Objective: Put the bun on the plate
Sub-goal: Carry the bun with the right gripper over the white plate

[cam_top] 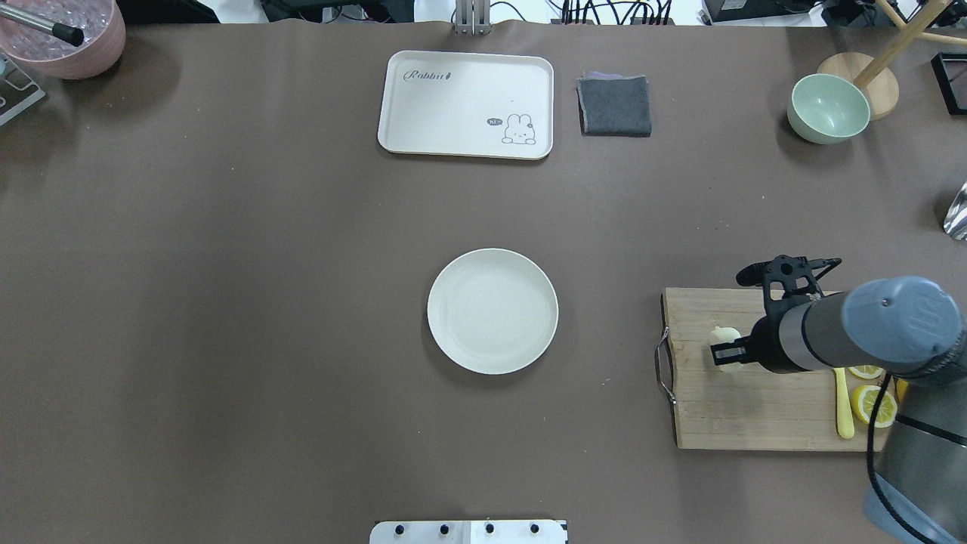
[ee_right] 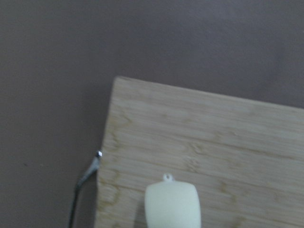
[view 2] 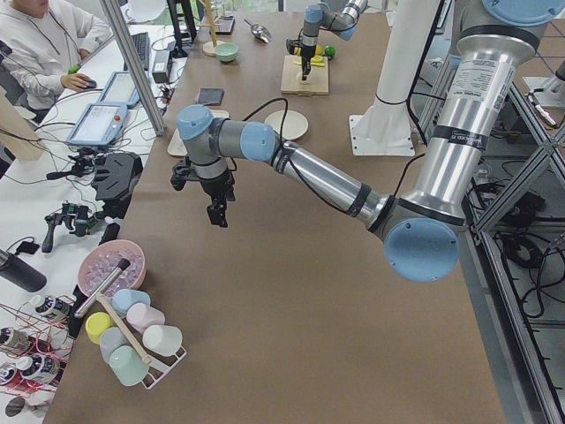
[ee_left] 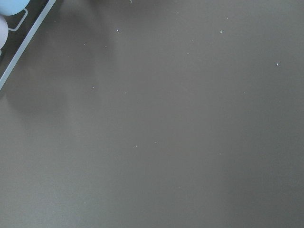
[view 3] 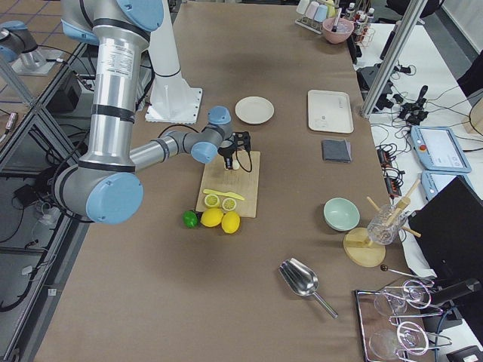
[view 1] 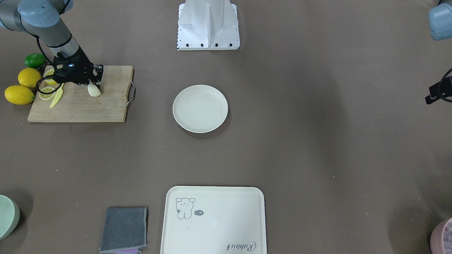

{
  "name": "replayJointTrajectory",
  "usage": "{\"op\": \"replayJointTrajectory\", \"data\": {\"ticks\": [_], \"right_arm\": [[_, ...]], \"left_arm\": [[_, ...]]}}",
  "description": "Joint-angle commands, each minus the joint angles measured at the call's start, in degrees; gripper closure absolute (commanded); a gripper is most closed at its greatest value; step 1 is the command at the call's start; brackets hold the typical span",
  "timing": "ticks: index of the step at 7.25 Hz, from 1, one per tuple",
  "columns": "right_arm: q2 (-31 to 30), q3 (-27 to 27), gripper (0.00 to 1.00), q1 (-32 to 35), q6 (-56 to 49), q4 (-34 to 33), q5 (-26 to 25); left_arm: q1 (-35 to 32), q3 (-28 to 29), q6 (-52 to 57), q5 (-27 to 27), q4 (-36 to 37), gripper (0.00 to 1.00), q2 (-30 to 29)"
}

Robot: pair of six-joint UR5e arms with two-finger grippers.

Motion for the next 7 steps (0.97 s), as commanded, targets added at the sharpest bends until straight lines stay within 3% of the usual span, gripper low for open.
{"op": "replayJointTrajectory", "data": {"ticks": [1, 2, 5, 6, 7], "right_arm": [[18.3, -1.1, 1.0, 0.5, 2.7, -19.1, -0.6], [23.4, -2.8, 1.0, 0.3, 5.5, -21.8, -1.8], [41.8, -19.6, 0.98, -2.3, 12.8, -22.1, -6.3], [45.0, -23.8, 0.86, -4.9, 15.4, -21.9, -8.3], [45.0, -23.4, 0.56, -6.2, 15.4, -21.8, -9.7]], "left_arm": [[0.0, 0.1, 0.0, 0.1, 0.0, 0.02, 0.6], [0.0, 1.1, 0.0, 0.0, 0.0, 0.02, 0.6], [0.0, 2.4, 0.1, -1.5, -0.4, 0.02, 0.6], [0.0, 2.5, 0.1, -1.5, -0.4, 0.02, 0.6], [0.0, 2.6, 0.0, -1.5, -0.4, 0.02, 0.6]]}}
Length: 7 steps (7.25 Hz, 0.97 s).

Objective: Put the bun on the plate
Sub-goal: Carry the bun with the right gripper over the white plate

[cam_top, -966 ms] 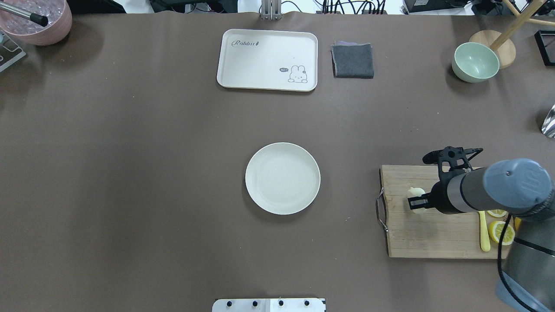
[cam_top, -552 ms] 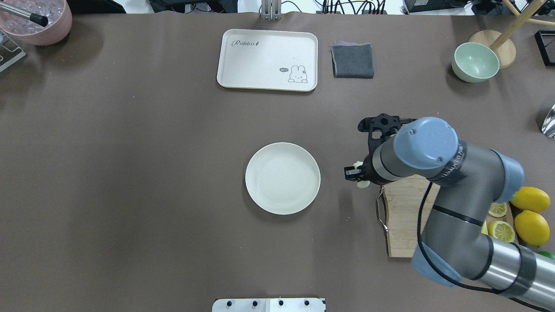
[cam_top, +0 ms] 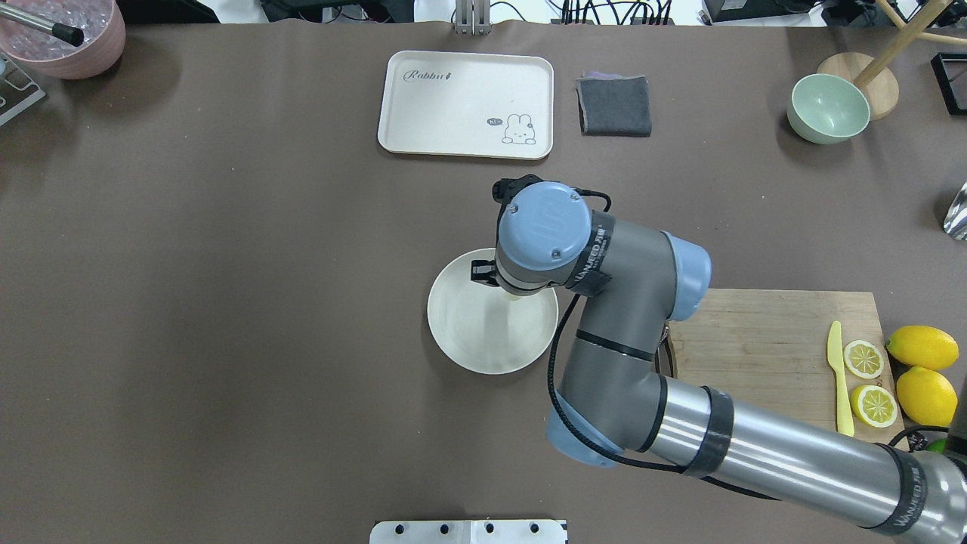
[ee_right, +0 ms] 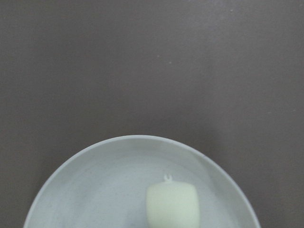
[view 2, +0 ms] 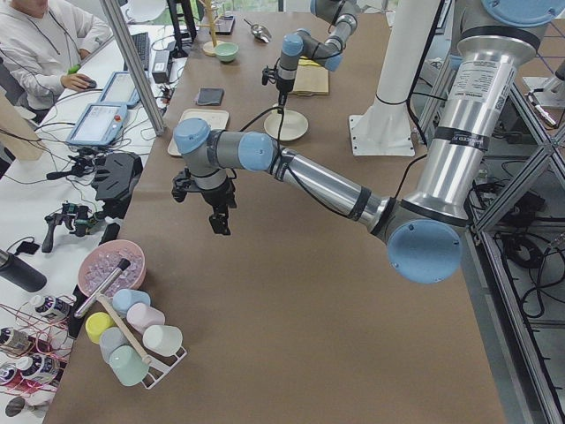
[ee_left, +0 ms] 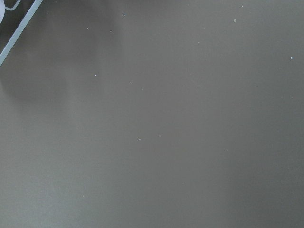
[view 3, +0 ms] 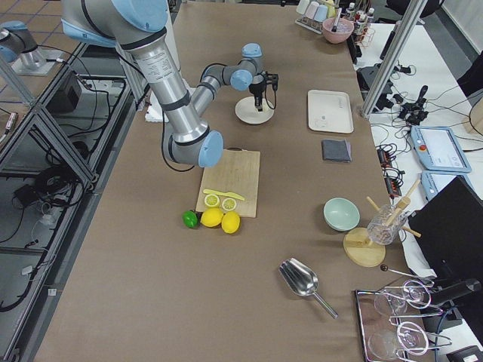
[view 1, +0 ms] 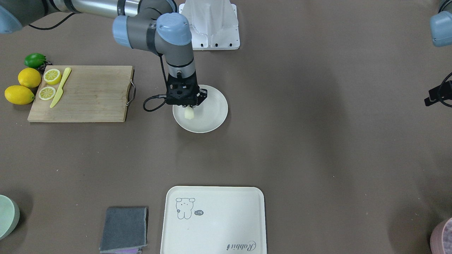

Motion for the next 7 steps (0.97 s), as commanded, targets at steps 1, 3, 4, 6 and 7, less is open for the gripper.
{"op": "replayJointTrajectory", "data": {"ticks": [1, 3, 4, 6, 7], "right_arm": [[1.3, -1.6, 0.25, -2.4, 1.3, 0.1, -2.1], [0.8, -0.5, 0.0, -2.7, 1.2, -0.1, -2.1], [0.7, -0.3, 0.0, -2.7, 1.1, -0.2, -2.1], [0.6, 0.5, 0.0, -2.6, 0.7, -0.3, -1.8], [0.6, 1.1, 0.0, -2.4, 0.6, -0.4, -1.7]], "left_arm": [[0.1, 0.6, -0.1, 0.0, -0.1, 0.02, -0.1], [0.0, 0.8, -0.1, -0.1, -0.1, 0.02, 0.6], [0.1, 0.8, -0.1, -0.1, -0.1, 0.02, 0.7], [0.0, 1.0, -0.1, -0.1, -0.1, 0.02, 0.9], [0.1, 1.0, -0.1, -0.1, -0.1, 0.02, 0.9]]}}
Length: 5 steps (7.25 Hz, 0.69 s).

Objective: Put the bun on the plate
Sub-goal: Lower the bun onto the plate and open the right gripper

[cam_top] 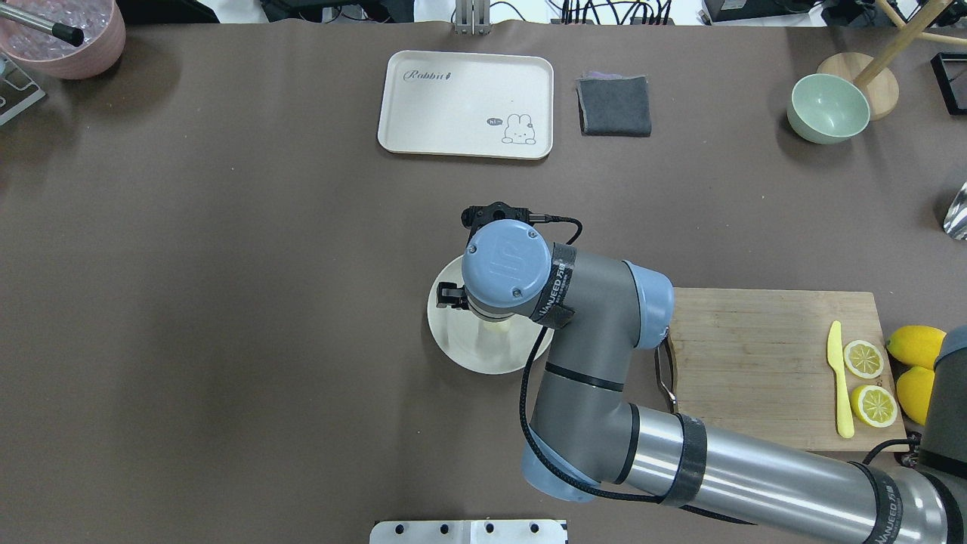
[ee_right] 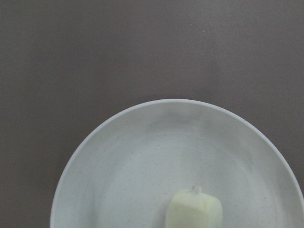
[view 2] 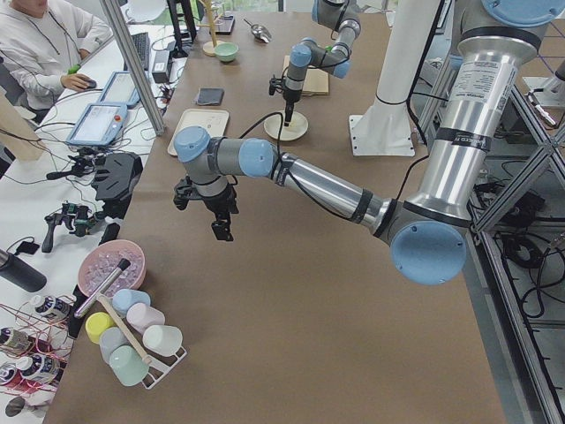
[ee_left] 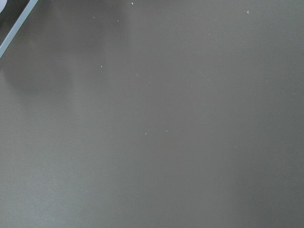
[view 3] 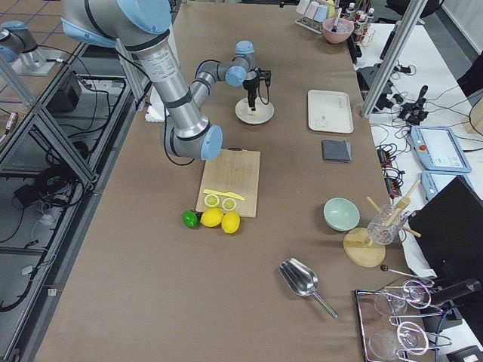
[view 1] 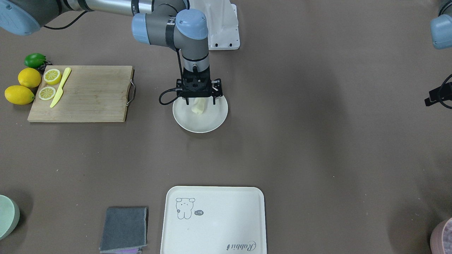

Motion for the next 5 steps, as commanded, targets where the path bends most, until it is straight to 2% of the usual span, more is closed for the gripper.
{"op": "replayJointTrajectory", "data": {"ticks": [1, 3, 5], "right_arm": [[0.0, 1.8, 0.0, 0.9, -0.3, -0.3, 0.6], [-0.3, 5.5, 0.0, 4.4, -3.9, -5.0, 3.6], [-4.0, 9.1, 0.0, 9.7, -8.1, -5.6, 8.7]], "left_arm": [[0.0, 0.1, -0.1, 0.0, 0.1, 0.02, 0.6], [-3.6, 2.6, 1.5, 0.0, 0.2, 0.02, 1.5], [-10.7, 6.4, 18.7, 0.4, 0.9, 0.02, 4.0]]}}
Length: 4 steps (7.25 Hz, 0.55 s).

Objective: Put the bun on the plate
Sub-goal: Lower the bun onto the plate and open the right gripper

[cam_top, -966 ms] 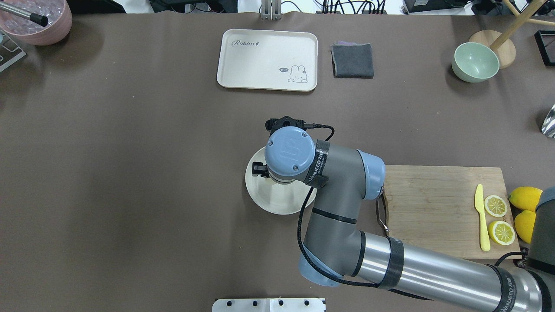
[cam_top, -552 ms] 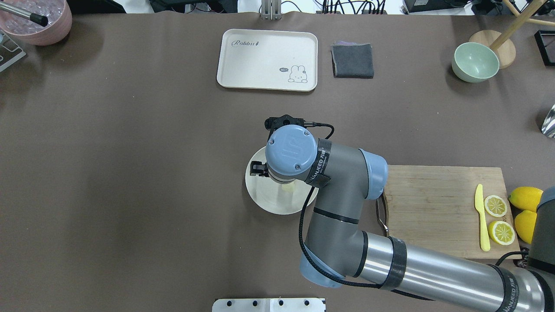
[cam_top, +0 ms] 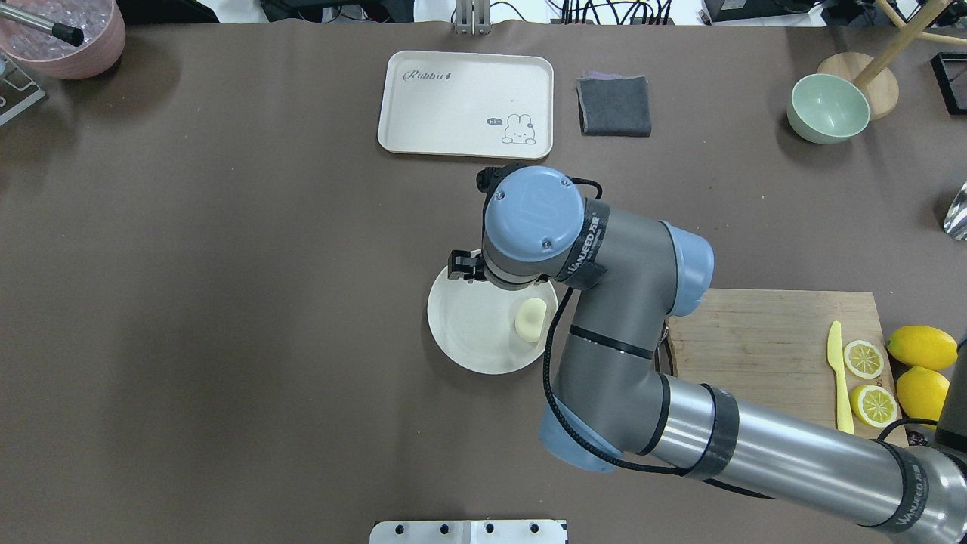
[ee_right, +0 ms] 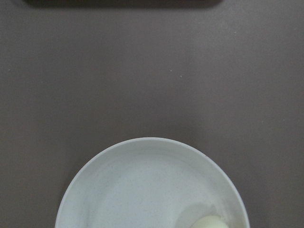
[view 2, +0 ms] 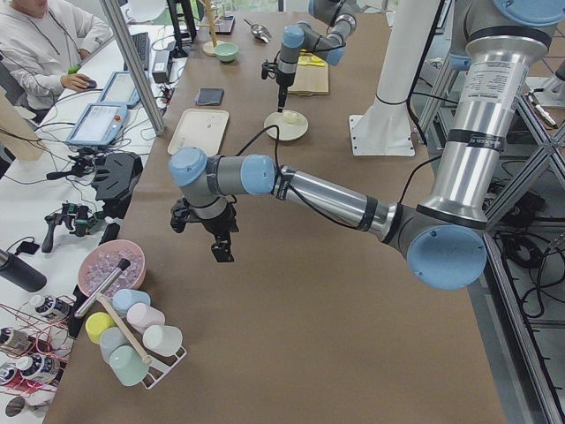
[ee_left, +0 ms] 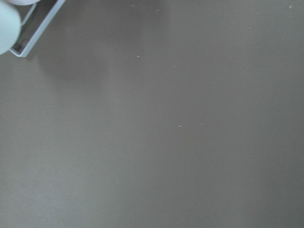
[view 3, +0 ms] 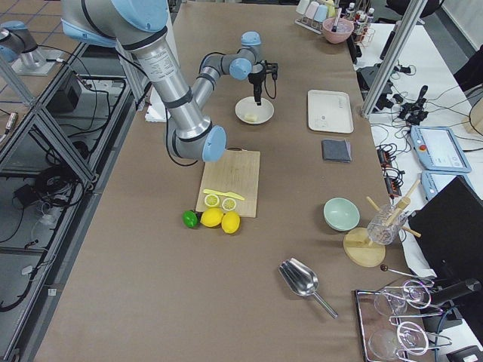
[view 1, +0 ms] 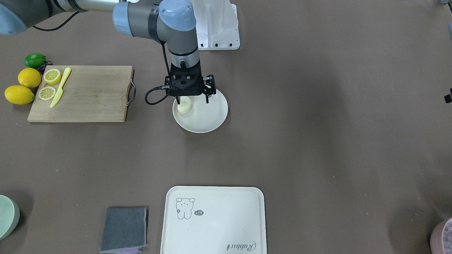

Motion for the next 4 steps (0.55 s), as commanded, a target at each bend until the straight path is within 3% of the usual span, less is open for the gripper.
{"op": "replayJointTrajectory", "data": {"ticks": [1, 3, 4], "right_arm": [[-5.2, 4.8, 0.0, 6.6, -6.7, -0.7, 5.9], [-9.3, 6.1, 0.0, 14.4, -15.6, -1.6, 11.4], [-9.6, 6.3, 0.0, 20.0, -22.4, -5.1, 14.3]], "left_arm": [[-6.5, 2.8, 10.6, 0.5, -0.4, 0.02, 4.2], [-8.2, 2.2, 10.3, 0.7, -8.4, 0.02, 10.5], [-8.1, 2.3, 10.2, 0.7, -8.9, 0.02, 10.4]]}}
